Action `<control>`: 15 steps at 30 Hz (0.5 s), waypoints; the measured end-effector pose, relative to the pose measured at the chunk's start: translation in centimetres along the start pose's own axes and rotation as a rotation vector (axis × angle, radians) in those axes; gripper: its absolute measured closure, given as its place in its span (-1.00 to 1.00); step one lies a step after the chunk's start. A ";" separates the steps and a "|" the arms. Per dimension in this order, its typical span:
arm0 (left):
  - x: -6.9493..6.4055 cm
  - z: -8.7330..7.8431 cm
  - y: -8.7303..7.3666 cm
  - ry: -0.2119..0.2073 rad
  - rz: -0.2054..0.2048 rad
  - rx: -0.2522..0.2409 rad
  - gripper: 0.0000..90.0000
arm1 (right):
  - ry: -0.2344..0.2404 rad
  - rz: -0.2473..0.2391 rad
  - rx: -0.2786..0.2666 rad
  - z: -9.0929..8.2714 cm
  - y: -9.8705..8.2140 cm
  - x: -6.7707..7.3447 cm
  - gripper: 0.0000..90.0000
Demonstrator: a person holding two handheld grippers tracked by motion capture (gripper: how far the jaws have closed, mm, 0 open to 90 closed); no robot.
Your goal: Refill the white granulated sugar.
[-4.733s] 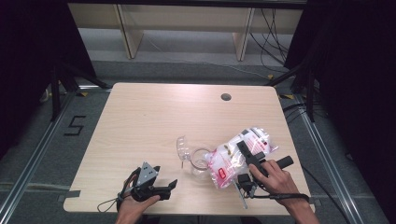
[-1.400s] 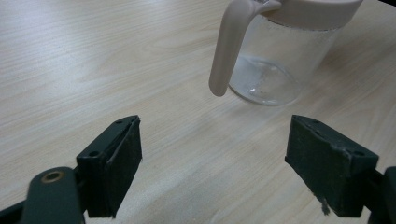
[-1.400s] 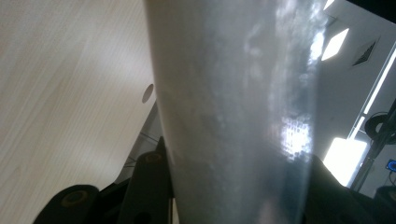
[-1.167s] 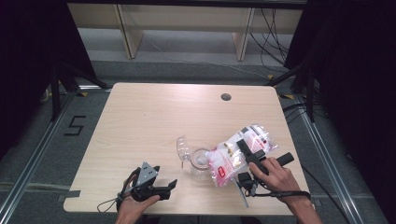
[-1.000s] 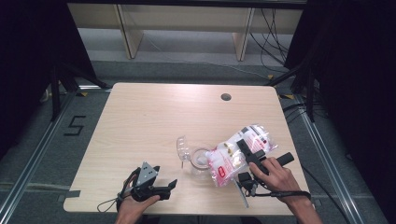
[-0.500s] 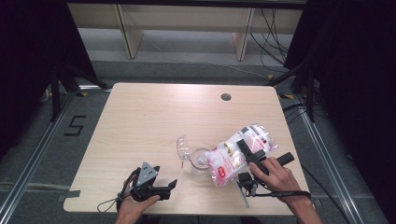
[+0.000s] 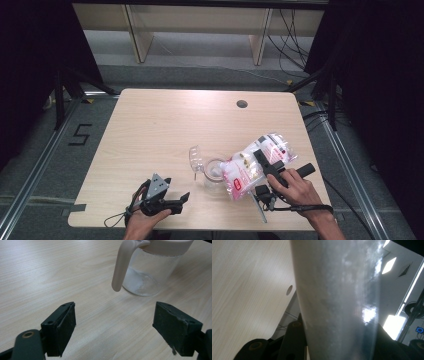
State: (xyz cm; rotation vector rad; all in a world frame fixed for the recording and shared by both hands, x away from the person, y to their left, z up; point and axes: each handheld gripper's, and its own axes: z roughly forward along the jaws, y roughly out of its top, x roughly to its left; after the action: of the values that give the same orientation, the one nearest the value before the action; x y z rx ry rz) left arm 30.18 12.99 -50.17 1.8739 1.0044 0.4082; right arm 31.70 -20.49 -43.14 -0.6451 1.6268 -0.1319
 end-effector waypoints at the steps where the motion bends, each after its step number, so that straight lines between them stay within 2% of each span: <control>1: 0.0 0.0 0.0 0.000 0.000 0.000 -0.60 | -0.001 0.001 -0.001 0.0 0.0 0.0 0.53; 11: 0.0 0.0 0.0 0.000 0.005 0.004 -0.60 | 0.001 -0.002 -0.001 0.0 0.0 0.0 0.54; 12: -0.1 0.0 0.0 -0.006 -0.012 0.003 -0.60 | 0.001 -0.002 -0.002 0.0 0.0 0.0 0.54; 13: 0.0 0.0 0.0 -0.001 -0.003 -0.001 -0.60 | 0.006 0.016 0.006 -0.1 0.0 0.1 0.54; 15: 0.0 0.0 0.0 -0.001 -0.001 0.000 -0.60 | 0.007 0.021 0.009 -0.1 0.0 0.1 0.54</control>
State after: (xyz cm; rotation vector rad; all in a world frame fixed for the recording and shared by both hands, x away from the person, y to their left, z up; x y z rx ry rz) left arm 30.17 12.98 -50.17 1.8737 1.0043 0.4063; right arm 31.61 -20.52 -43.22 -0.6215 1.6384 -0.1262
